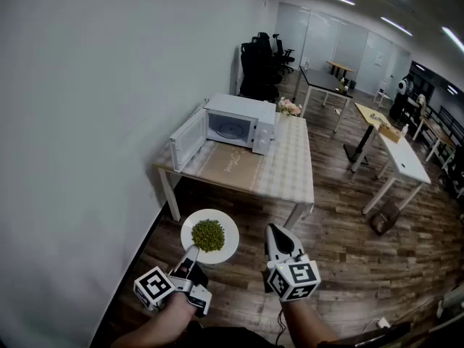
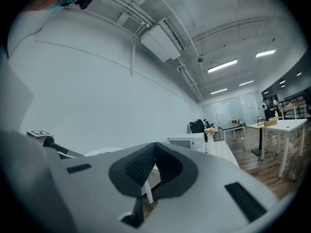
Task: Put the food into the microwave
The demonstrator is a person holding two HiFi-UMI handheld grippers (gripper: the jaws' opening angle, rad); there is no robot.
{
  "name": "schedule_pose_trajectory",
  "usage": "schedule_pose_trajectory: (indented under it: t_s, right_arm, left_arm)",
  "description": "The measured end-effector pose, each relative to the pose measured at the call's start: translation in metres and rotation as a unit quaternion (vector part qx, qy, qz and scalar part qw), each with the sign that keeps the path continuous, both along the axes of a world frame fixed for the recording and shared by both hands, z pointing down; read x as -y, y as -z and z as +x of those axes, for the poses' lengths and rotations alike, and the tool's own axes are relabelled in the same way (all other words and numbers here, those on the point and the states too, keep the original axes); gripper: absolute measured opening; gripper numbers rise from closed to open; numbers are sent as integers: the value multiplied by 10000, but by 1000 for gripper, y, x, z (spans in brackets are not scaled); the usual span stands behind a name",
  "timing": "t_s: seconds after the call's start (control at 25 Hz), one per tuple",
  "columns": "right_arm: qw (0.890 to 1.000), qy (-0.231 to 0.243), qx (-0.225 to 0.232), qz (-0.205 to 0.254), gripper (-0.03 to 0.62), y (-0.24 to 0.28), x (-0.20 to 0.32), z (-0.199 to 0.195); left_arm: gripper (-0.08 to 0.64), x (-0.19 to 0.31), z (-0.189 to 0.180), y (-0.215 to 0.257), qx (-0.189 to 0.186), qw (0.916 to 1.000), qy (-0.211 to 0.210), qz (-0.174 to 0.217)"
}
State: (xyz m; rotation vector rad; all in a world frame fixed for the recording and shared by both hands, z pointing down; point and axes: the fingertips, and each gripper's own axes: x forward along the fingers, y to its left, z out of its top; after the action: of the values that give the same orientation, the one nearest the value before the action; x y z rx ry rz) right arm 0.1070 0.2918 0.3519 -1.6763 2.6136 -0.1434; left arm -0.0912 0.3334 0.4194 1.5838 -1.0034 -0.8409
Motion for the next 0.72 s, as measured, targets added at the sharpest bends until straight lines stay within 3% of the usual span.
schedule_pose_trajectory:
  t_s: [0.72]
  right_arm:
    - [10000, -49, -69, 20, 3, 0, -5, -22]
  left_arm:
    - [38, -1, -16, -11, -264, 9995, -28, -140]
